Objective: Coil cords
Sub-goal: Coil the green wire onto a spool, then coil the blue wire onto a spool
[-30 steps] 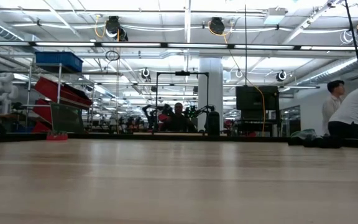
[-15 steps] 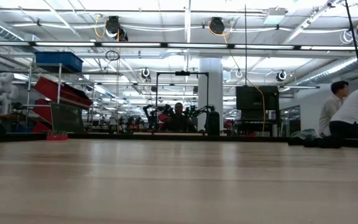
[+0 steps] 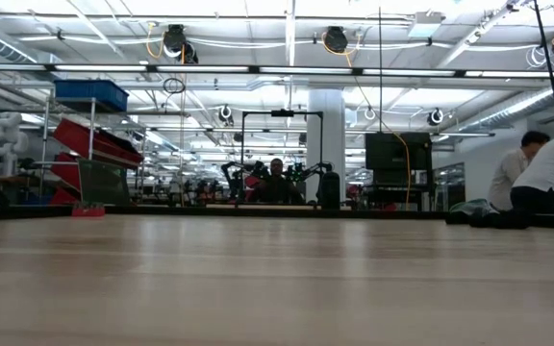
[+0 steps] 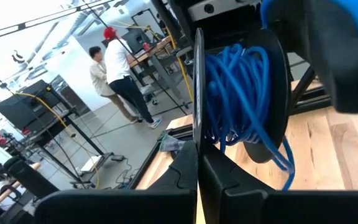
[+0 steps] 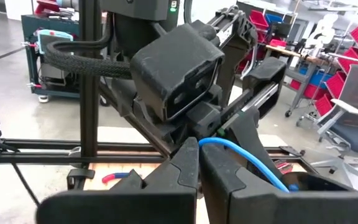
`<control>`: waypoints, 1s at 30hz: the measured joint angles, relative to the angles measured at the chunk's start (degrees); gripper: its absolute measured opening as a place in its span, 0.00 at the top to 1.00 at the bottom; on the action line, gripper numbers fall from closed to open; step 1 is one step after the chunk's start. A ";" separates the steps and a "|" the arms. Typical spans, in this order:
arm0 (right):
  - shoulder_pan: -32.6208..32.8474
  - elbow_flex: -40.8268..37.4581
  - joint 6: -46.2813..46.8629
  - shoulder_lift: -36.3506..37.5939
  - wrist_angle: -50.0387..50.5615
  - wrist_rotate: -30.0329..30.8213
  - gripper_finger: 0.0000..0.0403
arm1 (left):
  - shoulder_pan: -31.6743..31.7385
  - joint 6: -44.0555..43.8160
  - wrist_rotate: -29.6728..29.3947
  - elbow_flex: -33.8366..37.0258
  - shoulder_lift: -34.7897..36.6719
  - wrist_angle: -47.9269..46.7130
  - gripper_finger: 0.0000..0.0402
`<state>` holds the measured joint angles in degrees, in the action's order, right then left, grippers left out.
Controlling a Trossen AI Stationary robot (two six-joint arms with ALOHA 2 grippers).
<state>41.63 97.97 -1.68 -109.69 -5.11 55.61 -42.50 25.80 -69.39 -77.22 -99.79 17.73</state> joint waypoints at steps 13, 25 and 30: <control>3.25 0.00 5.13 0.07 5.34 1.31 0.91 | -2.10 -1.37 0.30 0.01 0.99 -0.08 1.00; 13.32 0.02 13.04 0.09 19.97 1.48 0.69 | -3.39 0.26 0.29 0.00 1.20 -0.21 1.00; 14.86 0.02 27.07 0.11 40.55 0.71 0.64 | -3.41 0.31 0.29 0.01 1.25 -0.21 1.00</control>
<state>56.49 98.00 25.40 -109.58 35.44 56.33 -45.91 26.11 -69.10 -77.21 -98.54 17.52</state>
